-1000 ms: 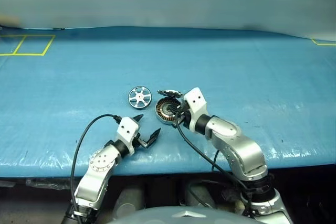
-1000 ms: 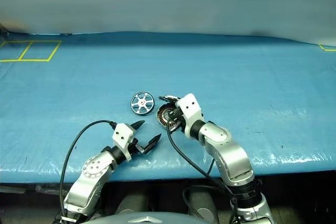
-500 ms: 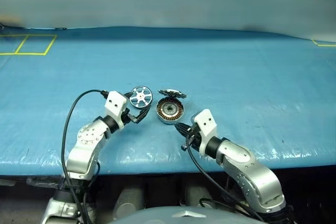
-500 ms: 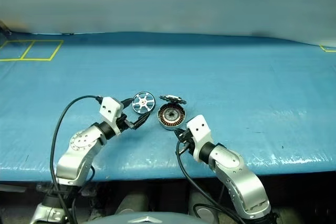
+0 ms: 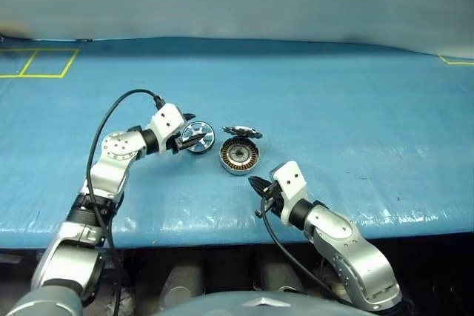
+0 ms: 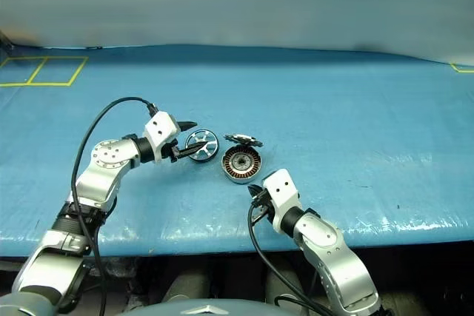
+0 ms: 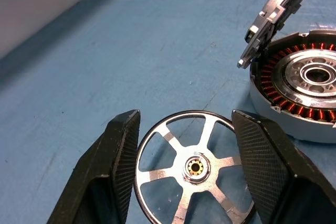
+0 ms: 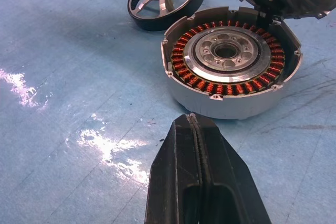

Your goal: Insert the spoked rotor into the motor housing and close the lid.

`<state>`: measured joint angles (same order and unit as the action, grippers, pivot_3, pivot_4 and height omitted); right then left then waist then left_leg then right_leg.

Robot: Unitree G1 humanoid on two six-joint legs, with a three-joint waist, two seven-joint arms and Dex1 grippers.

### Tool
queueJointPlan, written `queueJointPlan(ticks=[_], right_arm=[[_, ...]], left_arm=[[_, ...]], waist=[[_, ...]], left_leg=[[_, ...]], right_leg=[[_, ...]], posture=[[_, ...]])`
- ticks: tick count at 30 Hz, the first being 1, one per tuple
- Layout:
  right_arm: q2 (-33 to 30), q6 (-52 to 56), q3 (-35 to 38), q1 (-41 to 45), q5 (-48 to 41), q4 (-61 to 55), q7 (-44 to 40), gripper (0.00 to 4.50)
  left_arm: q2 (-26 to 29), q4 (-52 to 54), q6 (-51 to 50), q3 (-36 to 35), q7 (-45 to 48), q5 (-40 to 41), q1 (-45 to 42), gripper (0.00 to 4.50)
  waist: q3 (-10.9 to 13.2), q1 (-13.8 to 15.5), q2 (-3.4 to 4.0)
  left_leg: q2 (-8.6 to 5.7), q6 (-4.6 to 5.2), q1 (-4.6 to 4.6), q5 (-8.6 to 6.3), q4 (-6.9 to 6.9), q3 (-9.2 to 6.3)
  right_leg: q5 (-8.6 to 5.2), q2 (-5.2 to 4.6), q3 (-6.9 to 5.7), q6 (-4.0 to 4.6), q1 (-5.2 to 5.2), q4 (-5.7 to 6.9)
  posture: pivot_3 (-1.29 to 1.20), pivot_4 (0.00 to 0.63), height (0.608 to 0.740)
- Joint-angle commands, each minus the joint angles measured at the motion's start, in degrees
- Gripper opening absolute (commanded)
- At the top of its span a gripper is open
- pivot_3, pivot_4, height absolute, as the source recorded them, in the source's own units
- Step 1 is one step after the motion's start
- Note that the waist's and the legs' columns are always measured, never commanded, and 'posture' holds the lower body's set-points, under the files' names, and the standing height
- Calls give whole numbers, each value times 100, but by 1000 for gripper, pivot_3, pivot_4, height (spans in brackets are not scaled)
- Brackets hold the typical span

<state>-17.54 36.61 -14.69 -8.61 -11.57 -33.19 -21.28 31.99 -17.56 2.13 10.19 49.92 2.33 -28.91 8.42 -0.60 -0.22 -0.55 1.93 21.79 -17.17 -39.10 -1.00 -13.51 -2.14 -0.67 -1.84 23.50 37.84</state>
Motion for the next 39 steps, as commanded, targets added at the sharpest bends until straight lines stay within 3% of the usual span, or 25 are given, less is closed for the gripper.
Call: queueJointPlan(ticks=[1,8,17,32,39], right_arm=[[45,-203,41,-13,-28,-77,12,0],[78,-321,-2,-85,24,-24,88,0],[156,-473,-32,-218,38,-2,166,0],[207,-939,13,-486,55,289,204,0],[227,-907,7,-488,101,336,249,0]], left_arm=[[82,-463,543,115,263,-207,-340,2957],[247,-2069,1775,698,800,-999,-1364,2957],[42,-3284,2416,883,974,-1332,-2126,2957],[-54,-3644,2341,947,1477,-1477,-2243,2957],[-76,-3776,2219,950,1179,-1675,-2253,2957]], waist=[[0,0,0],[2,-1,-4],[5,-7,-8],[6,-7,-11],[5,-7,-12]], left_leg=[[0,0,1,0,0,0],[0,13,3,-7,-1,2],[0,27,6,-15,-6,8],[1,31,6,-16,-24,12],[2,32,6,-17,-25,12]], right_leg=[[0,0,-1,0,0,-1],[0,5,-4,-1,1,1],[2,4,-3,-5,1,1],[5,5,0,-10,-2,11],[5,4,0,-11,-2,11]], posture=[[0,150,740],[0,150,740],[0,150,740],[0,150,740],[0,150,740]])
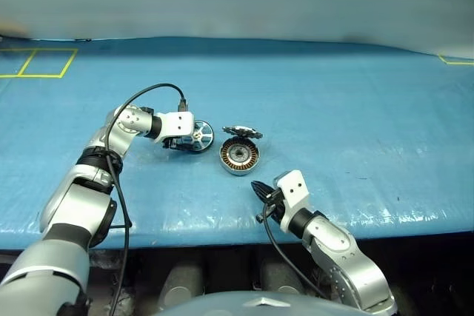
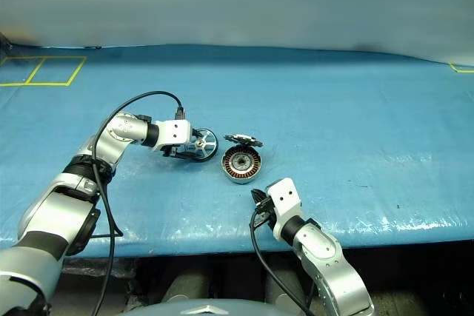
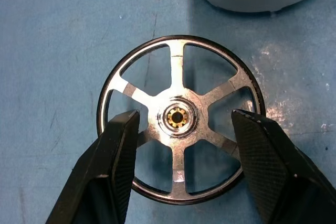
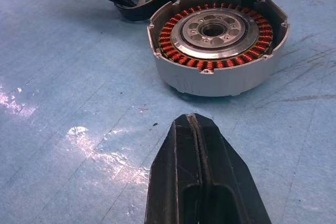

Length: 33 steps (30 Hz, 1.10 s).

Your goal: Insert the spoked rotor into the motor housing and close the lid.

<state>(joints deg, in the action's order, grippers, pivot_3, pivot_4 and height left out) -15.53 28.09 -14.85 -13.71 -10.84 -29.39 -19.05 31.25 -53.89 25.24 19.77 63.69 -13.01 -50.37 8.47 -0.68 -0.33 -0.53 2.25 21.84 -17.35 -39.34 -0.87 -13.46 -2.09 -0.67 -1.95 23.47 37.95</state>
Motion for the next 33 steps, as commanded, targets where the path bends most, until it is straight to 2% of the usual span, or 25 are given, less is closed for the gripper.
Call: queueJointPlan(ticks=[1,3,6,8,9,14,18,21,26,28,33], right_arm=[[19,-52,7,17,45,-37,33,0],[21,-53,-10,11,66,-30,47,0],[35,-30,-21,9,79,-36,59,0],[37,-8,-28,12,88,-39,64,0],[32,7,-33,18,99,-38,64,0],[18,53,-30,30,137,-27,67,0],[16,93,-29,20,153,-45,80,0],[3,93,-11,-8,140,-74,73,0],[-17,-229,131,-155,-30,-186,-100,0],[38,-524,252,-278,-122,-151,-164,0],[193,-1182,413,-503,-298,104,-293,0]], left_arm=[[-20,-180,-125,-23,-266,-152,-111,2957],[-51,-223,-191,-52,-418,-168,-130,2957],[-53,-230,-179,-25,-436,-180,-147,2420],[-70,-215,-209,-44,-355,-130,-156,1774],[-77,-210,-224,-57,-311,-106,-162,1635],[-25,-113,-305,-105,26,11,-147,1615],[143,330,-559,-136,655,225,40,1615],[380,1116,-997,-161,1335,494,312,1615],[855,3309,-2437,-223,2437,1321,1043,1574],[887,4095,-3031,-286,2537,1706,1341,1271],[813,5127,-3822,-267,2431,2160,1680,1271]], waist=[[0,2,0],[0,2,0],[0,3,0],[0,3,0],[-1,5,0],[-1,3,-2],[-1,-12,-1],[-1,-37,-1],[0,-52,0],[0,-14,1],[0,14,0]], left_leg=[[0,0,0,0,-2,0],[0,0,0,0,-8,-1],[0,1,0,0,-17,0],[0,1,0,0,-21,0],[0,1,-1,0,-22,1],[-2,3,-1,0,-26,1],[-1,4,-1,-1,-26,2],[2,7,-1,-2,-25,8],[6,13,0,-7,-23,19],[5,16,3,-8,-24,20],[4,19,4,-9,-32,20]], right_leg=[[0,0,0,0,-1,1],[1,0,0,-2,-3,4],[2,0,1,-3,-5,11],[2,0,2,-4,-5,12],[2,0,3,-4,-6,14],[3,0,4,-5,-7,15],[3,1,4,-5,-5,15],[3,1,7,-5,-3,16],[3,-1,19,-4,4,17],[3,-5,21,-4,5,15],[4,-5,34,-8,0,11]], posture=[[0,150,740],[0,150,740],[0,150,740],[0,150,740],[0,150,740],[0,150,740],[0,150,740],[0,150,740],[0,150,740],[0,150,740],[0,150,740]])
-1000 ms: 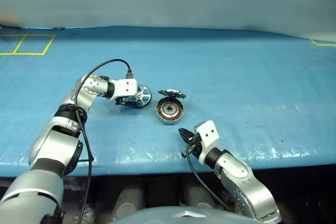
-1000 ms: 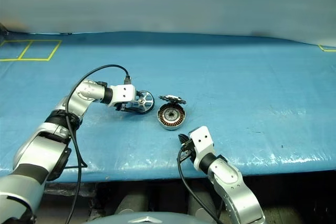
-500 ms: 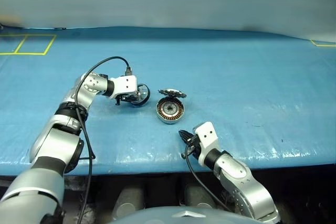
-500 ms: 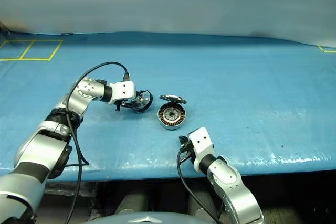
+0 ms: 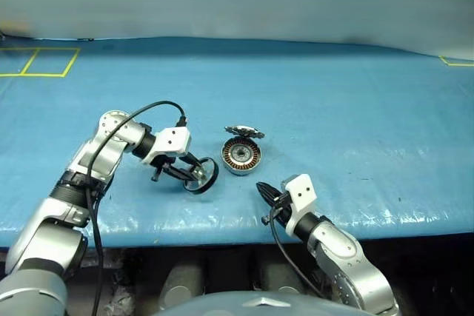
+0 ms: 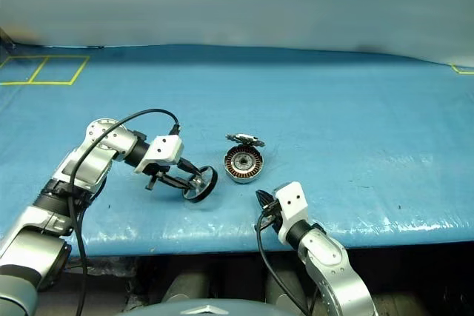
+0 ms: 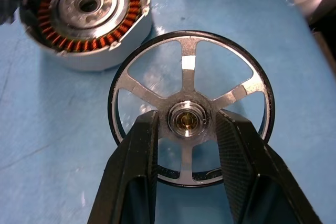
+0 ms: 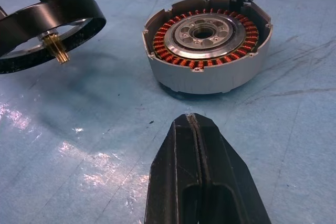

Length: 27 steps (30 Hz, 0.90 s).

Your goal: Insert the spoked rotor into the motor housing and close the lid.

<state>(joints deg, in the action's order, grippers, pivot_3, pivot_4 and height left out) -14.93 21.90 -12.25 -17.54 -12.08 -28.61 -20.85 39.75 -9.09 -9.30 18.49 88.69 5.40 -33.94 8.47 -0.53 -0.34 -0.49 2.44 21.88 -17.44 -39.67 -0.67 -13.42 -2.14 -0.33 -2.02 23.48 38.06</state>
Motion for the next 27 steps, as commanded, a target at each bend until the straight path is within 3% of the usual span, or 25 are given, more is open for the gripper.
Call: queueJointPlan(ticks=[1,9,27], right_arm=[[177,-746,177,-162,-128,120,-84,0],[245,-1136,129,-215,156,558,22,0],[380,-1107,29,-153,403,712,162,0]], left_arm=[[-98,804,-512,-94,-178,325,48,1271],[-598,1094,-822,146,-920,107,-244,1271],[-1286,-799,373,343,-1992,-745,-1068,1271]], waist=[[0,-6,0],[0,-9,0],[0,-7,0]], left_leg=[[0,0,-1,0,0,0],[3,-2,-9,2,-2,25],[1,0,-9,1,-3,35]], right_leg=[[0,1,2,0,-1,0],[3,15,24,-6,3,3],[7,19,36,-12,8,1]], posture=[[0,150,740],[0,150,740],[0,150,740]])
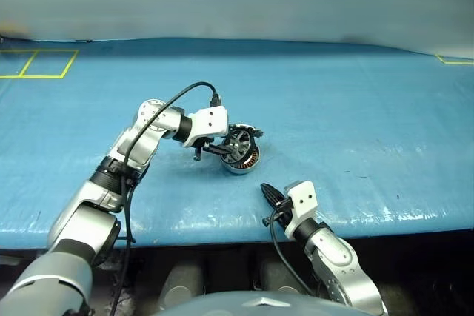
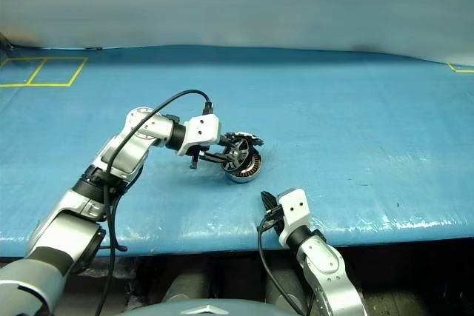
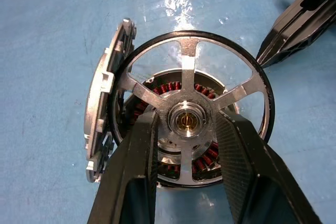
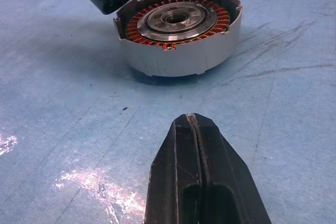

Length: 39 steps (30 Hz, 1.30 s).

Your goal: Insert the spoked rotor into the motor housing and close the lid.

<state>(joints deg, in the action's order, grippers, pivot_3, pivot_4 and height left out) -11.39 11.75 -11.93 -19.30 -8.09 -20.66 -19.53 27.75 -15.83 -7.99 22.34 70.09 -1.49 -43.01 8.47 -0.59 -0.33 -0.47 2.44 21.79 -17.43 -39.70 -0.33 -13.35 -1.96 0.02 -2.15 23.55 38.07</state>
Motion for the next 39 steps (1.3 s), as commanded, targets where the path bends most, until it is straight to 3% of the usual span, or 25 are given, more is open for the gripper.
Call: queueJointPlan(ticks=[1,39], right_arm=[[28,-86,-7,25,17,-76,33,0],[32,90,-147,82,260,105,129,0]], left_arm=[[-111,-170,306,-37,-149,-81,-166,1271],[53,-367,347,209,95,-496,-372,1271]], waist=[[0,0,0],[0,-5,0]], left_leg=[[0,0,1,0,0,0],[1,1,0,-1,-1,2]], right_leg=[[0,0,0,0,1,0],[1,1,1,-1,1,1]], posture=[[0,150,740],[0,150,740]])
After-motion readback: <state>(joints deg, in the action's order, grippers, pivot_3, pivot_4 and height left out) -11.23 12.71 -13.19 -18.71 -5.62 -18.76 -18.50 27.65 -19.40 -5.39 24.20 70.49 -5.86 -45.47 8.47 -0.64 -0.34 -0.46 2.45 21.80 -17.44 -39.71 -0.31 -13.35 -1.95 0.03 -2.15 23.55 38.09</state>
